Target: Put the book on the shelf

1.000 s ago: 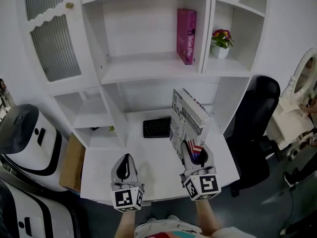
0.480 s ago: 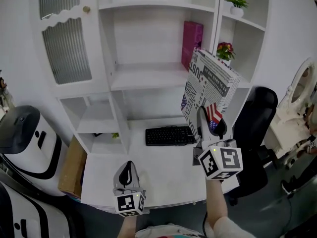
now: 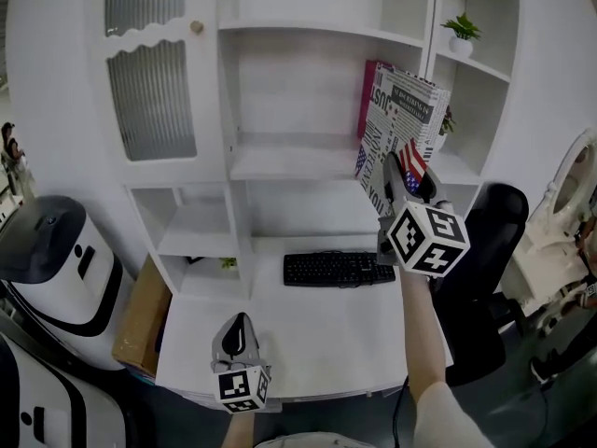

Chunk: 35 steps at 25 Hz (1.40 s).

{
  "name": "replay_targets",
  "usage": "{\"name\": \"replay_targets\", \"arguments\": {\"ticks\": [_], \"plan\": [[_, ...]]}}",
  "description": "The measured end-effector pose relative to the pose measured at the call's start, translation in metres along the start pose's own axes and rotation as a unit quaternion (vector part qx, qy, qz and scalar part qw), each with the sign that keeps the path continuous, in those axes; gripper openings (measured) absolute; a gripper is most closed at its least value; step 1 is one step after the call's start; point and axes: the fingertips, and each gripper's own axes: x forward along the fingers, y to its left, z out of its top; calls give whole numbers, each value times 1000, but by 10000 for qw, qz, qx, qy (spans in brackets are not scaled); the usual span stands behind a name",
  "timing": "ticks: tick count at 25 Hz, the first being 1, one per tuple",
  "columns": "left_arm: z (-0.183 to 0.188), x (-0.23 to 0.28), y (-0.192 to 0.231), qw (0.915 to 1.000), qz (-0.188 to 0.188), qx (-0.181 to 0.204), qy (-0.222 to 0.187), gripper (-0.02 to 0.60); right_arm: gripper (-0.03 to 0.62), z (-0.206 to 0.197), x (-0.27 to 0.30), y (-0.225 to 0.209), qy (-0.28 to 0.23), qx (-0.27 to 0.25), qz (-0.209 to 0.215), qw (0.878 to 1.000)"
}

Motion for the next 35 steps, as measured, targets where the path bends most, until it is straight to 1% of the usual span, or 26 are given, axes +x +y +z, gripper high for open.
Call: {"name": "replay_targets", "arguments": {"ticks": [2,6,12,17,20,24,26,30,35], "plan": [[-2,-3,5,10000,54,9,39,0,155,-1,15,-1,97,-35,-13,9999],[-3,-4,11,9999,119,11,61,1,155,-9,42,-2,347,111,-5,9993],[-7,-3,16,9998,171,-59,108,0,155,-29,70,8,736,-255,79,9969],[-13,0,14,9997,163,-51,171,1,155,-41,97,6,1059,-127,174,9941],[-15,2,13,9996,163,-112,189,1,155,-49,115,2,1184,-103,174,9928],[-17,3,11,9996,163,-132,184,0,156,-59,137,-4,1329,-159,0,9910],[-19,2,13,9995,201,-143,209,2,155,-63,147,-8,1408,-188,-144,9898],[-23,-1,18,9991,313,-150,262,1,155,-73,172,-15,1571,-200,-251,9871],[-30,-3,24,9983,406,-162,378,1,155,-84,196,-18,1541,-221,-392,9870]]}}
